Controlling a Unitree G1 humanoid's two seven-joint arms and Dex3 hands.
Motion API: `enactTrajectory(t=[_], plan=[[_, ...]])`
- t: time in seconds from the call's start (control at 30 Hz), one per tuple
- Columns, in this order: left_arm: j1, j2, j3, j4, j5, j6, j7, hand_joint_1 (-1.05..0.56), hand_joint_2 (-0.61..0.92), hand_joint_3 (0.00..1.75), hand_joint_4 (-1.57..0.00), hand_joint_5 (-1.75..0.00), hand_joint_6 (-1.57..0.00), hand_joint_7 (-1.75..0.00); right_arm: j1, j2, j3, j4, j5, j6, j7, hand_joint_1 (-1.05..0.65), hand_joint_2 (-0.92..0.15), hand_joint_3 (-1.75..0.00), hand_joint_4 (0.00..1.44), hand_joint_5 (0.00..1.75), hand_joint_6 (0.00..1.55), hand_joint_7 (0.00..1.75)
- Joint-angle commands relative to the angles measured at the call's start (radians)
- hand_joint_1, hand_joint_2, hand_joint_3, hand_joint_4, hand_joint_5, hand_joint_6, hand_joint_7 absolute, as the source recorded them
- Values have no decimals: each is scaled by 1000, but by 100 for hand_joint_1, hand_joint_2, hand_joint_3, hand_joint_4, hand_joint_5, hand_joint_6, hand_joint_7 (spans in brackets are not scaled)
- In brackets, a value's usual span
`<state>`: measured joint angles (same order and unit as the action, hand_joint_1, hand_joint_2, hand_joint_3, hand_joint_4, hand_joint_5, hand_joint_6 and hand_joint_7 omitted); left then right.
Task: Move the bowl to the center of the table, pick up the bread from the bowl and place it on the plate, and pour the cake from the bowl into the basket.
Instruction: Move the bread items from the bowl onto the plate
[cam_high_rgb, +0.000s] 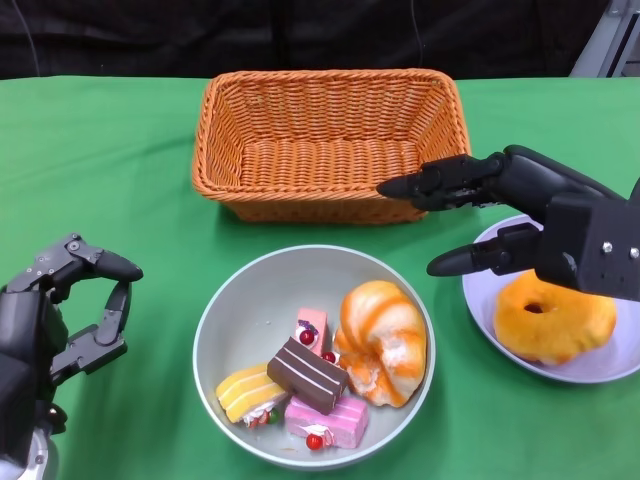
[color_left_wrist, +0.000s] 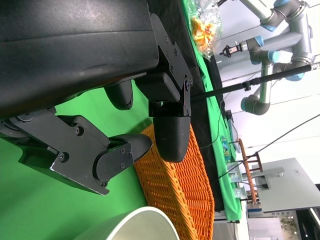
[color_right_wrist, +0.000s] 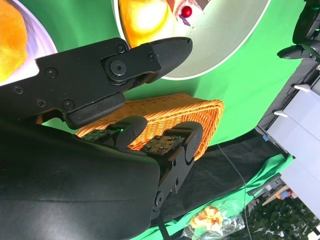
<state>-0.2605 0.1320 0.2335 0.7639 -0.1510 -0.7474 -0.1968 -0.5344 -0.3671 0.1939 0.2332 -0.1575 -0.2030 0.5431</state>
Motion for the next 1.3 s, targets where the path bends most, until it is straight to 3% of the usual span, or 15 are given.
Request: enactTrajectory(t=[0.03,0.4,0.77,0.93,1.3], plan=[[5,10,4,6,9,-35,11,-7,62,97,-76,-175,-74,-131,-47,-3,12,37,16,-33,41,-81,-92,-7,59,6,56,1],[15,4,4,-12,-5,-23,-1,-7,63,98,-78,-175,-74,-131,-117,-13,98,67,-33,-47,158,-84,-92,-10,62,6,56,0],[16,4,4,-10,-1,-25,2,-8,63,97,-78,-175,-74,-130,-120,-13,106,68,-44,-48,167,-86,-92,-10,63,6,56,0],[21,-2,1,-25,-2,-14,7,-8,63,97,-79,-175,-75,-129,-172,-18,165,73,-66,-61,261,-87,-92,-11,65,6,55,0],[21,-4,-3,-21,14,-20,26,-8,62,97,-78,-175,-75,-129,-186,-14,189,62,-89,-55,285,-90,-92,-12,66,6,55,0]])
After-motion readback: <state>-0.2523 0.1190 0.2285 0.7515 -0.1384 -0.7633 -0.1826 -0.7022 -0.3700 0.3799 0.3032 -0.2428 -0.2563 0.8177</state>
